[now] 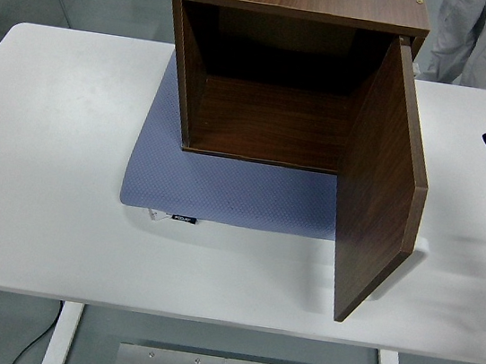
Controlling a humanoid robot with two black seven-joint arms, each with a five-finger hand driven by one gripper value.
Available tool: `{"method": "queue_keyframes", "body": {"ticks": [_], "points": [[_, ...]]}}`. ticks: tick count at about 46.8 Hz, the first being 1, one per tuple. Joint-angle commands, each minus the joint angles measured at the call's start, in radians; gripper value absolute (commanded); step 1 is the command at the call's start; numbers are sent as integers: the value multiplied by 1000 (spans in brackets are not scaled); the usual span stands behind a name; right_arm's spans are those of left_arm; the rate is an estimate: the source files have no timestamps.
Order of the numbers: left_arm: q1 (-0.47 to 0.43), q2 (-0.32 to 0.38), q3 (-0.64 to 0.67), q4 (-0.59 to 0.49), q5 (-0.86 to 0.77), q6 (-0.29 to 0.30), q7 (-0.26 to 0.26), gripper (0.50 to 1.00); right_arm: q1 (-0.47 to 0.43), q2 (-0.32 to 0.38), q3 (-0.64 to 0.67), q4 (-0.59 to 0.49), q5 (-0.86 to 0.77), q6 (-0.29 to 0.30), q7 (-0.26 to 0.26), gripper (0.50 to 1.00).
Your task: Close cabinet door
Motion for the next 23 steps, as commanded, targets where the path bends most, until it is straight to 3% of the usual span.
{"method": "queue_keyframes", "body": {"ticks": [1, 23], "points": [[0, 0, 0, 0, 3, 0, -1, 1000, 1, 1, 0, 0, 0, 0, 0, 1000], [12, 0, 0, 0, 0, 0, -2, 1000, 0, 0, 0, 3, 0, 0, 0, 1000]]}}
